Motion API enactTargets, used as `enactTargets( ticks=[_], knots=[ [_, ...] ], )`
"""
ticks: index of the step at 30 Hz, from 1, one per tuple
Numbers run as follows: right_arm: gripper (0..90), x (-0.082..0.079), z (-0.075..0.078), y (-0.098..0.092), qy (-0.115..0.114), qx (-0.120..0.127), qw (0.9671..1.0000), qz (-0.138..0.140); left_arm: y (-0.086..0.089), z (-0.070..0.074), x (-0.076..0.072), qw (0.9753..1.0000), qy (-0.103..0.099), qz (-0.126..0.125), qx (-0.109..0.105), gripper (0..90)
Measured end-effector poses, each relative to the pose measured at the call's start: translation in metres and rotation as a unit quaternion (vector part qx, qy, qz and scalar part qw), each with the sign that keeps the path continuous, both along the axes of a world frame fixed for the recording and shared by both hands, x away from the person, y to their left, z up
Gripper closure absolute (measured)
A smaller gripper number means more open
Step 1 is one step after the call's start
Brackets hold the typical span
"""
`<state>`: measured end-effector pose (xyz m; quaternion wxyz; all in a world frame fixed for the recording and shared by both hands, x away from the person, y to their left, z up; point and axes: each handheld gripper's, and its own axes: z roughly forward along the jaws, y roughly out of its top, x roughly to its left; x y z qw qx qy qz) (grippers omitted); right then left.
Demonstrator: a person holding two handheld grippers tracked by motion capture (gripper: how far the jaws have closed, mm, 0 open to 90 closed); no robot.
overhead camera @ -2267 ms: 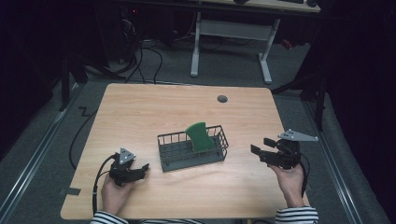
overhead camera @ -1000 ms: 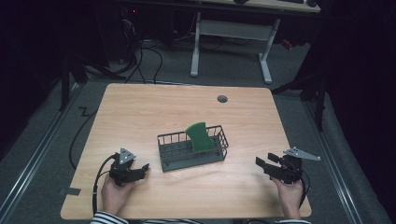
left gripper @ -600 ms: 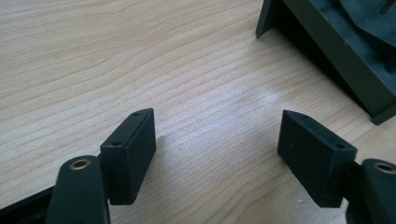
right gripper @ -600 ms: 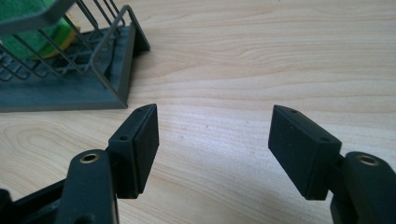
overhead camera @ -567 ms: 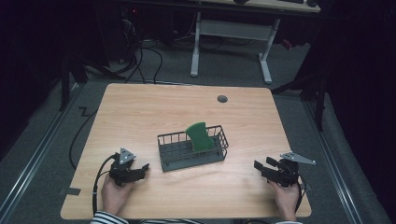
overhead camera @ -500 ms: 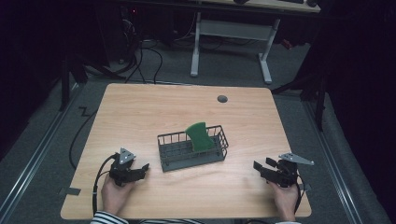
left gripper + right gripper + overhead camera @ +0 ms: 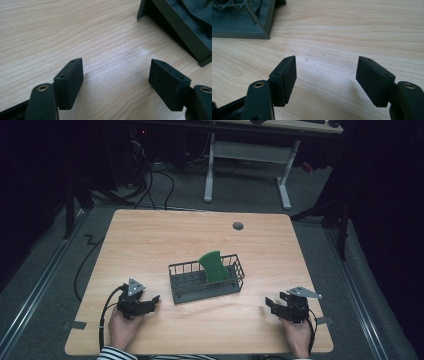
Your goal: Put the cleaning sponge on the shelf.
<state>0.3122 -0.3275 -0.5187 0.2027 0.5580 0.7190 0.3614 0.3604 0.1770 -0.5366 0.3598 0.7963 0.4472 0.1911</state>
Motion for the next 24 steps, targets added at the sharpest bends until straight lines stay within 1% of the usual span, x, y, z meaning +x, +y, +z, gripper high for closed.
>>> enactTargets(
  ticks=[1, 3, 5, 12, 18, 22, 24],
  knots=[
    [32.9, 0.000, -0.001, 0.000, -0.001, -0.002, 1.0000, 0.001, 0.000, 0.000, 0.000, 1.0000, 0.000, 0.000, 0.000, 28.4],
    [32.9, 0.000, -0.002, 0.002, 0.000, 0.002, 1.0000, 0.001, 0.000, 0.000, 0.000, 1.0000, 0.000, 0.000, 0.000, 28.4],
    [32.8, 0.000, -0.004, 0.005, 0.003, -0.006, 1.0000, 0.003, 0.000, 0.000, 0.000, 1.0000, 0.000, 0.000, 0.000, 28.3],
    [32.5, 0.001, -0.009, 0.013, 0.007, -0.022, 0.9997, 0.010, 0.000, 0.000, 0.000, 1.0000, 0.000, 0.000, 0.000, 28.4],
    [32.5, 0.000, -0.011, 0.016, 0.003, -0.024, 0.9997, 0.006, 0.000, 0.000, 0.000, 1.0000, 0.000, 0.000, 0.000, 28.4],
    [32.6, 0.000, -0.012, 0.018, 0.001, -0.039, 0.9992, 0.006, 0.000, 0.000, 0.000, 1.0000, 0.000, 0.000, 0.000, 28.3],
    [32.4, 0.000, -0.012, 0.022, 0.000, -0.058, 0.9983, 0.006, 0.000, 0.000, 0.000, 1.0000, 0.000, 0.000, 0.000, 28.1]
  ],
)
